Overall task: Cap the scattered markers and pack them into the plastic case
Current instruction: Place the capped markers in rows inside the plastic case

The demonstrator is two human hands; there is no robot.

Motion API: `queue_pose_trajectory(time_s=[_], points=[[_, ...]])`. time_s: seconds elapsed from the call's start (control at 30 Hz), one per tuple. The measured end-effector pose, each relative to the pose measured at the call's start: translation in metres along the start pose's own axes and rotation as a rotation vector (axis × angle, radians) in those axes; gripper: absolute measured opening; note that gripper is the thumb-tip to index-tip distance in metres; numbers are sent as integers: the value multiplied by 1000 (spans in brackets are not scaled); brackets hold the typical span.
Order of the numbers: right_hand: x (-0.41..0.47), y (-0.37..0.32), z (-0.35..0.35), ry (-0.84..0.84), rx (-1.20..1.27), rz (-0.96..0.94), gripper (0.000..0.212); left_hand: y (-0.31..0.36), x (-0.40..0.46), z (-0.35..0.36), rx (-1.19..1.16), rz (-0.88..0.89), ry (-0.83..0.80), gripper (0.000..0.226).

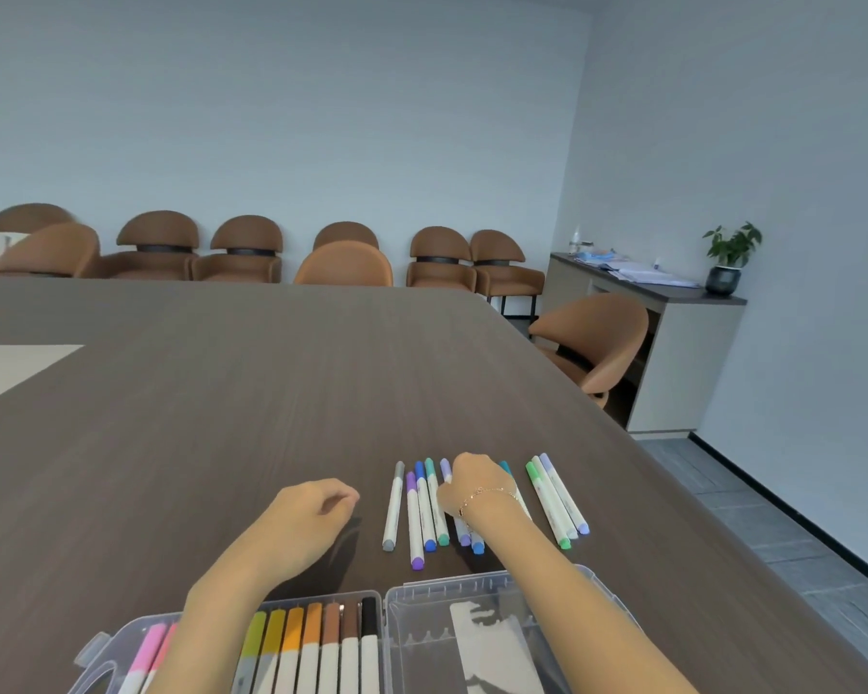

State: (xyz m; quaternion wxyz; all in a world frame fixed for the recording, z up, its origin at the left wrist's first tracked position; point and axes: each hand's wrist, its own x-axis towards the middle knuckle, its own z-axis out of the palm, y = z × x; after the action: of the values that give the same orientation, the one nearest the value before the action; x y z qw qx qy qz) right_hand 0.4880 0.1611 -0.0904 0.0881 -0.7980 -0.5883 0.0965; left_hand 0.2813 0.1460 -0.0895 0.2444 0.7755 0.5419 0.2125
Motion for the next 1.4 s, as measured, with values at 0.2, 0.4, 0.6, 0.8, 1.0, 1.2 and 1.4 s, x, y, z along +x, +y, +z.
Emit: queue_pose_trajectory(time_s=[0.2, 0.4, 0.6, 0.8, 1.0, 1.2, 1.4], points=[[1, -1, 0, 6, 15, -25, 23, 8, -1, 11, 25, 17, -61, 25], [-12, 7, -21, -48, 240, 27, 31, 12, -4, 7, 10, 21, -80, 25], [-90, 13, -56, -552, 511, -78, 27, 25, -12, -4, -111, 74, -178, 19], [-122, 16, -39, -659, 525, -166, 35, 44, -23, 3, -145, 122, -276, 24], [-114, 23, -40, -643, 561, -219, 38, 56, -23, 14, -363, 4, -342, 28], [-32, 94, -61, 186, 254, 171, 23, 42, -12, 5, -478, -220, -273, 18], [10, 139, -37, 61, 259, 281, 23, 18, -8, -11, -486, -286, -177, 20]])
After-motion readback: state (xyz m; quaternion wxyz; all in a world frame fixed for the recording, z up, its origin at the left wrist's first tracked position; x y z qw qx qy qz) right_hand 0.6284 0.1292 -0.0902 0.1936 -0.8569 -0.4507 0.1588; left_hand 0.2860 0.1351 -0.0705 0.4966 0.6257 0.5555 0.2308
